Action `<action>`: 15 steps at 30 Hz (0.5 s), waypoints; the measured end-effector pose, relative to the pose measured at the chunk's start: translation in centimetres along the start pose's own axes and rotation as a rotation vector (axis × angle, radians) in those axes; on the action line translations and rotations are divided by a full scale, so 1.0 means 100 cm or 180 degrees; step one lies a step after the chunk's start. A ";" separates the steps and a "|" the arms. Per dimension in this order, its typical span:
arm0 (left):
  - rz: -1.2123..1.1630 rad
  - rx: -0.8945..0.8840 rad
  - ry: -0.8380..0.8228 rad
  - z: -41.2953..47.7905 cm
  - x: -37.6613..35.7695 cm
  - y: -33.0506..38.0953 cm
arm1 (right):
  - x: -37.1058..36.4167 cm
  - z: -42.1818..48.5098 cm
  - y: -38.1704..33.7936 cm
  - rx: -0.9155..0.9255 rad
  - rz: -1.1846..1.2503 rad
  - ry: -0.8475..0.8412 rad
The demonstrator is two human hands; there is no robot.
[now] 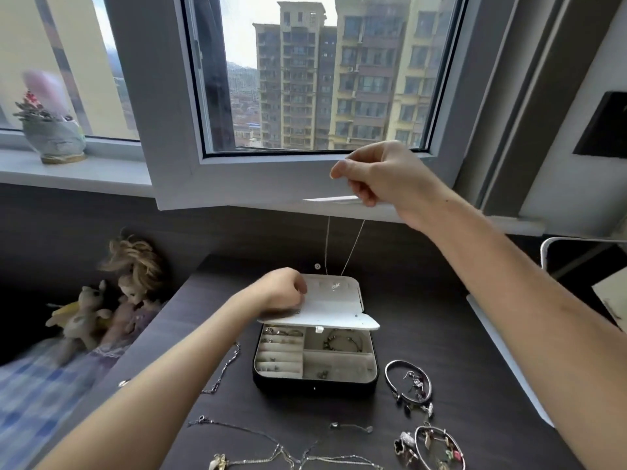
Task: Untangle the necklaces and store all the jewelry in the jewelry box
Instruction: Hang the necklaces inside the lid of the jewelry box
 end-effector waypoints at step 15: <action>-0.0051 -0.0270 0.0904 0.014 -0.005 -0.015 | -0.061 0.038 0.040 -0.0111 0.0160 -0.0160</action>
Point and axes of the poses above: each hand's wrist, its own z-axis towards the middle knuckle, its own x-axis out of the back of the hand, y = z × x, the point moved 9 cm from there along z, towards the middle knuckle, and after that the axes turned 13 degrees about -z, right-handed, at the moved point
